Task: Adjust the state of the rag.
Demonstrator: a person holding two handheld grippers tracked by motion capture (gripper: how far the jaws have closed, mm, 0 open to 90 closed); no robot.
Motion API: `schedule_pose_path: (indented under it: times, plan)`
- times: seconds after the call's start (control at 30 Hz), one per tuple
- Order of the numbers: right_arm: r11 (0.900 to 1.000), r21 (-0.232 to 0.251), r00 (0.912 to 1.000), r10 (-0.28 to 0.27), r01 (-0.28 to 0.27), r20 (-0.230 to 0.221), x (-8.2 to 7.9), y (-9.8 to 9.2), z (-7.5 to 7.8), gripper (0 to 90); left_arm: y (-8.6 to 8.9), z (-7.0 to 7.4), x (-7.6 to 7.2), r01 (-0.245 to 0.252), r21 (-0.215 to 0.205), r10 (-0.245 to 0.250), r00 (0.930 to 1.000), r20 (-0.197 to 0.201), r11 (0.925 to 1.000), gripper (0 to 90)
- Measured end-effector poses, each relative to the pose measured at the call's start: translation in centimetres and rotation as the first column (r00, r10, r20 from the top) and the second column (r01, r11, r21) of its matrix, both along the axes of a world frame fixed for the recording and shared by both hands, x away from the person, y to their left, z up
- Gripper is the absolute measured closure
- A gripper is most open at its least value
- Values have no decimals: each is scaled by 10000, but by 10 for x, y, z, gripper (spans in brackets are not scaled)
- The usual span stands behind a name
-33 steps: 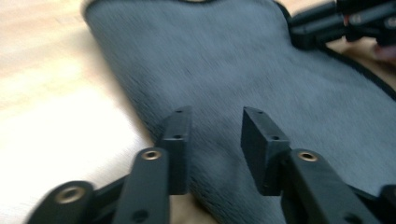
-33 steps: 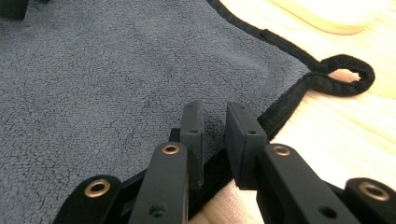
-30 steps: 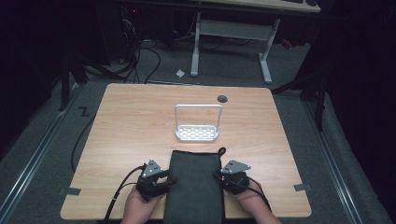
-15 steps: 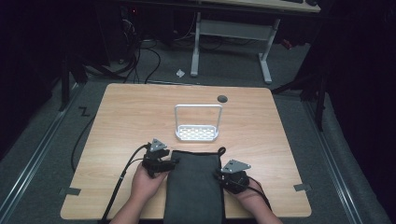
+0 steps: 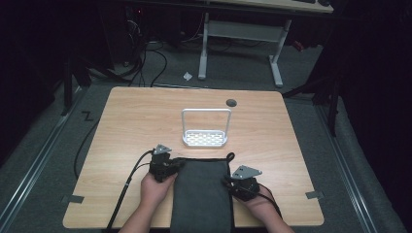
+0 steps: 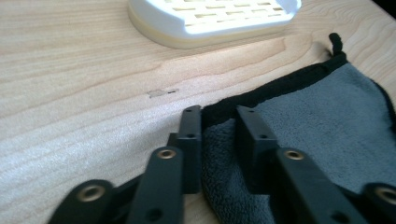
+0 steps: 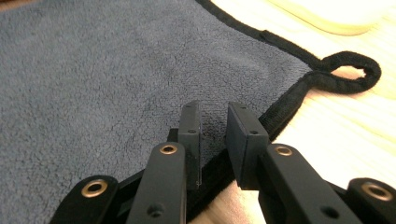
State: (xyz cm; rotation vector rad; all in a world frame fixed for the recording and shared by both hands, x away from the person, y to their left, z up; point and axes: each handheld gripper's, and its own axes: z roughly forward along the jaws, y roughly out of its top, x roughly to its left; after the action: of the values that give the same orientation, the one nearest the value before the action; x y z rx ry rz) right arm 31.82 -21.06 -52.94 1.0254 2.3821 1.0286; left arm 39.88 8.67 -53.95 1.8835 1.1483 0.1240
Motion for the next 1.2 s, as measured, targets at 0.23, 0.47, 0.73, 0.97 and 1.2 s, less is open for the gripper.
schedule_pose_path:
  times: [0.23, 0.47, 0.73, 0.97, 1.2]
  plan:
    - [9936, 452, 9928, -1056, 1032, 562, 17, 8, 7, 557, -3, 0, -4, -20, 230, 15, 9998, 220, 9997, 777]
    - [9822, 227, 9825, -1862, 1863, -64, 50, 14, 1, 408, -2, 0, -4, -22, 239, 16, 9997, 226, 9997, 768]
    - [9851, 395, 9853, -1660, 1676, -415, 53, 16, -3, 513, -2, 0, -4, -25, 221, 20, 9997, 234, 9998, 753]
    - [9880, 538, 9887, -1420, 1445, -479, 47, 21, -3, 741, -2, 0, -4, -37, 191, 33, 9998, 205, 9998, 753]
    - [9896, 650, 9912, -1263, 1286, -396, 45, 20, -4, 769, -1, 0, -3, -14, 108, 13, 9999, 127, 9999, 771]
